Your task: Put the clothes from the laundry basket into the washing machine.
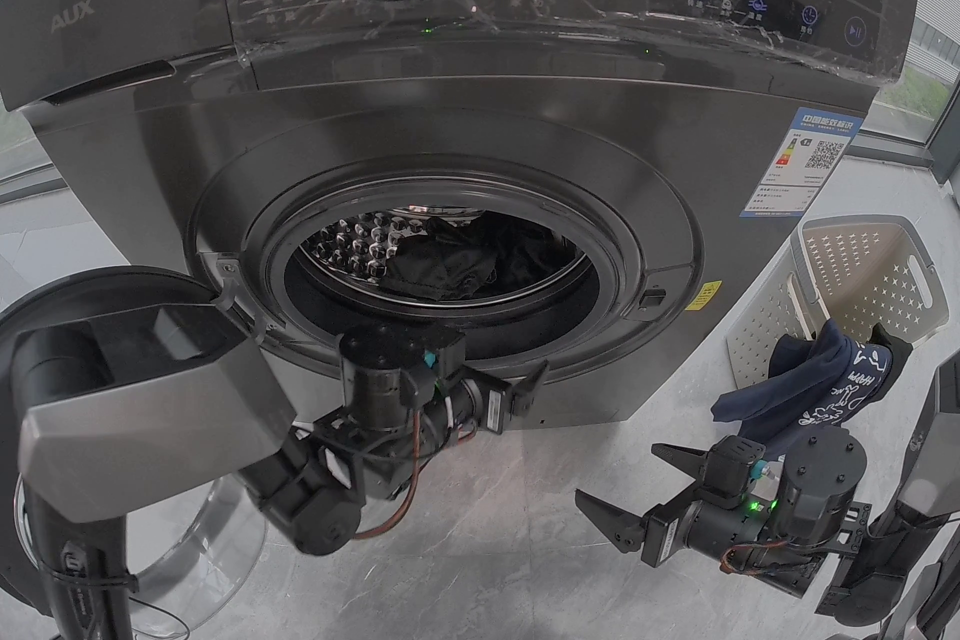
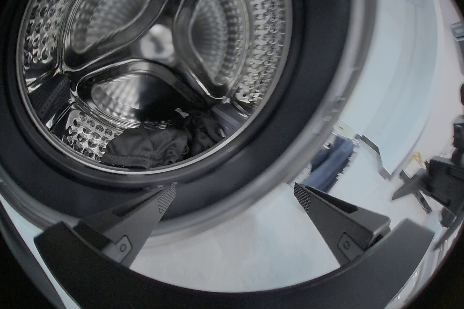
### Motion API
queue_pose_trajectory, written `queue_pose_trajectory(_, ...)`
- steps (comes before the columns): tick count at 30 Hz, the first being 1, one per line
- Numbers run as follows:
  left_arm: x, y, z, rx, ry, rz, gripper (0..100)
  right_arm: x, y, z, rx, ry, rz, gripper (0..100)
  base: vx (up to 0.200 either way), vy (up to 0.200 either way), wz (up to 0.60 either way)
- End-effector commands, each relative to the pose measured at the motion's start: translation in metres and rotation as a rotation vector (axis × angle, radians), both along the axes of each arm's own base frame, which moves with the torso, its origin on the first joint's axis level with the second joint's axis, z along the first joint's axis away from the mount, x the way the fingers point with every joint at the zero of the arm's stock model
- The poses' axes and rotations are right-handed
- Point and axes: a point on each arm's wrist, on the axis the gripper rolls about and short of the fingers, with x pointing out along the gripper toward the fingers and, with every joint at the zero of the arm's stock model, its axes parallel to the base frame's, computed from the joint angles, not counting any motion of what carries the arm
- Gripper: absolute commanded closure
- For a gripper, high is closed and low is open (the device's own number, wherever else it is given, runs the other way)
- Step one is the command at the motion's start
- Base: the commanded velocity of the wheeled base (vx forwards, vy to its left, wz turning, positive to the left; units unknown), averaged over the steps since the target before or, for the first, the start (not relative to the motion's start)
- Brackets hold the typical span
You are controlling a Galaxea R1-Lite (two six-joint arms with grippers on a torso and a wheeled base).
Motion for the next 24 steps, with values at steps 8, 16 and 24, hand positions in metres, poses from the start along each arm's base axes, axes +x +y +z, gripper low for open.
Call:
queue_pose_trajectory(8, -0.109, 0.061, 0.065, -0.047, -0.062, -0.101, 0, -0.021, -0.023, 0.019, 0.034, -0.039, -0.010, 0, 0.000, 0.000, 0.00)
queue_pose_trajectory(16, -0.139, 0.085, 0.053, -0.061, -0.050, -0.107, 0, -0.023, -0.038, 0.029, 0.065, -0.068, -0.053, 0, 0.000, 0.000, 0.00)
queue_pose_trajectory(24, -0.150, 0.096, 0.048, -0.060, -0.049, -0.104, 0, -0.024, -0.040, 0.033, 0.076, -0.083, -0.065, 0, 0.000, 0.000, 0.00)
